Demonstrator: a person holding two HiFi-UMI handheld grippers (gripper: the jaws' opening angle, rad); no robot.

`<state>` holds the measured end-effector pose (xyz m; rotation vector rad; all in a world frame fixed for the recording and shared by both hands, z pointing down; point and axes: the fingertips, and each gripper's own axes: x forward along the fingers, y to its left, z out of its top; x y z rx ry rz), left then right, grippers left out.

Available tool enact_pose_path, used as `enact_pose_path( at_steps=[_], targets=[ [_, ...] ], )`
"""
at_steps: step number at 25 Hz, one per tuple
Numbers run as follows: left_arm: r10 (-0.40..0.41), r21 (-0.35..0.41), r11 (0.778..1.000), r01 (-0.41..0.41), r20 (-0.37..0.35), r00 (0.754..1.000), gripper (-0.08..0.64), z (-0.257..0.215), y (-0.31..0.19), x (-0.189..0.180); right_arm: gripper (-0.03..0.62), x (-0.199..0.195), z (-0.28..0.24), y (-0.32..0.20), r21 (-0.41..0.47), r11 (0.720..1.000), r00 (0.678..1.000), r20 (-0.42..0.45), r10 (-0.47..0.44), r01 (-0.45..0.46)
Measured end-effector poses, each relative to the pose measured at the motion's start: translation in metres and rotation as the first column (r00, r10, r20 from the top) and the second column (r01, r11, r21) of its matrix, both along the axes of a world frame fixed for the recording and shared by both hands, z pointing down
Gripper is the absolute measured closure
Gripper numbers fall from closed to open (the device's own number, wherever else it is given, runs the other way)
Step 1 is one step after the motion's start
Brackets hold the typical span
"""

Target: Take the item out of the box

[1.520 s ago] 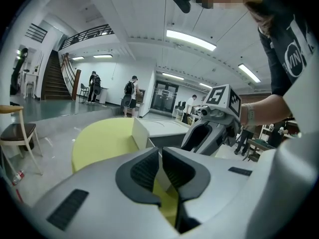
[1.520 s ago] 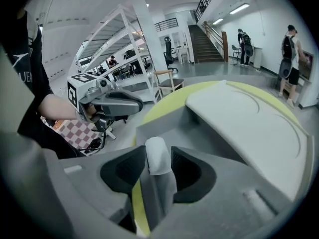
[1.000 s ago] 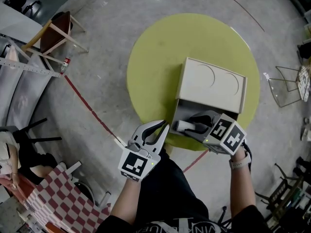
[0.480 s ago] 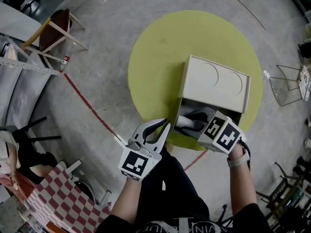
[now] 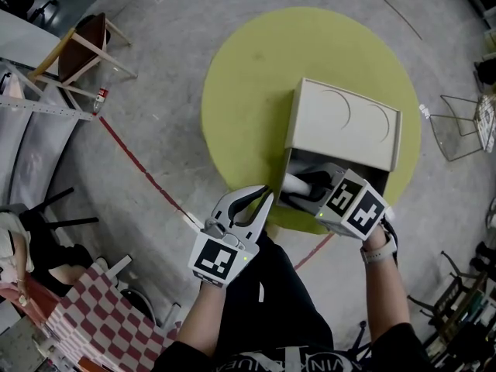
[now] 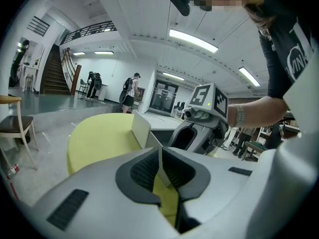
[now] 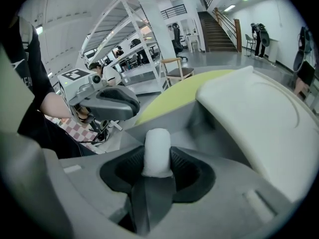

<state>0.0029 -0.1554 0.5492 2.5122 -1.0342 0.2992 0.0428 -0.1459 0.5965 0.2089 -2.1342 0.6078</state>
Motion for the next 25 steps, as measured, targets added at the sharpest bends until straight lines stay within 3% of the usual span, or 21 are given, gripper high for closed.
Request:
enact_pose_path(
  at_steps=[11, 25],
  targets=[
    [0.013, 0.023, 1.000, -0.013, 0.007, 1.000, 0.534, -0.014, 0.002, 0.000, 0.436, 0.021, -0.021, -0.001, 0.128, 0.987, 0.995, 0.002, 0.103, -0.102],
    [0.033, 0.041, 0.999, -0.033, 0.012, 0.999, 0.534, -0.043, -0.002, 0.014, 0.436, 0.049, -0.078, -0.007, 0.228, 0.920, 0.946, 0.142, 0.292, -0.318]
  ],
)
